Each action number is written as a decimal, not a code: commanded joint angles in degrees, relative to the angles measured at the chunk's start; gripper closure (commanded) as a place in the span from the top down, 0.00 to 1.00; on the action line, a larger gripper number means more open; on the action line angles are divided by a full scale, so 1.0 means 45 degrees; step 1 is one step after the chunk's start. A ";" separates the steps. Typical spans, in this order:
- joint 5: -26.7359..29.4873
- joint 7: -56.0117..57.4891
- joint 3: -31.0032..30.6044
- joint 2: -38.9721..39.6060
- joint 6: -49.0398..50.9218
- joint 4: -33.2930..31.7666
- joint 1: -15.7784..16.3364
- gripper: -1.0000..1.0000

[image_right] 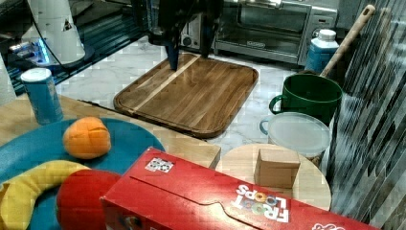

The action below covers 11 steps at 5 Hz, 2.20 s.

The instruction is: Open the drawer.

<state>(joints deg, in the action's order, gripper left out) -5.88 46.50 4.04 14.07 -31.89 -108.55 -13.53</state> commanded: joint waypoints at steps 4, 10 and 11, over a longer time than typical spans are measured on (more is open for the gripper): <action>-0.0634 0.3168 0.0113 -0.0338 -0.3090 -0.1371 -0.1310 1.00; -0.0095 0.1753 0.0116 -0.0487 -0.5068 -0.3102 -0.0814 1.00; -0.0337 0.1639 0.0133 -0.0108 -0.5678 -0.3041 -0.0885 1.00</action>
<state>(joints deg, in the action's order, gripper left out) -6.86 53.66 5.10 11.93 -55.14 -125.00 -18.10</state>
